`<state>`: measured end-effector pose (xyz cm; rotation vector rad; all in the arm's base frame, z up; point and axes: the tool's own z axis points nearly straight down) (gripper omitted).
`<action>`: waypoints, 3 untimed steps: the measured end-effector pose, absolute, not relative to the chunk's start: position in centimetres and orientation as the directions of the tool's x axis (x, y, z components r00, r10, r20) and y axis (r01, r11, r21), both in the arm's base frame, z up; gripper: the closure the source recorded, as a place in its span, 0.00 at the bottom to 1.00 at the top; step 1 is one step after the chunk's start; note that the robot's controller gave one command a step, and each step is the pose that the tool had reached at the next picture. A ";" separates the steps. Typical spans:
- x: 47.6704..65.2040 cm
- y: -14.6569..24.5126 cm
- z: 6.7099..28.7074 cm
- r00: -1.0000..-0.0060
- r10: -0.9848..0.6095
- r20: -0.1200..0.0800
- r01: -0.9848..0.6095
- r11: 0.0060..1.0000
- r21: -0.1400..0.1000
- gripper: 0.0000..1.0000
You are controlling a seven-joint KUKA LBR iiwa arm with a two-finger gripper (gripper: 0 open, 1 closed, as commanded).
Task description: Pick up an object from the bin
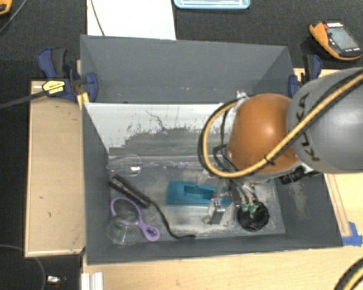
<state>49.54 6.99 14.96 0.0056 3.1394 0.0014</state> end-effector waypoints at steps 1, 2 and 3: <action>49.5 7.0 15.0 -1.000 0.004 -0.002 0.004 1.000 0.001 0.00; 53.3 4.5 21.2 -0.998 -0.060 -0.001 -0.060 0.998 0.001 0.00; 53.6 0.2 26.5 -0.983 -0.182 0.007 -0.182 0.983 0.002 0.00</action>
Offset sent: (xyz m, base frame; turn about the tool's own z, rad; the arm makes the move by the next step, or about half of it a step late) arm 0.0471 -0.0321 0.0772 -0.0762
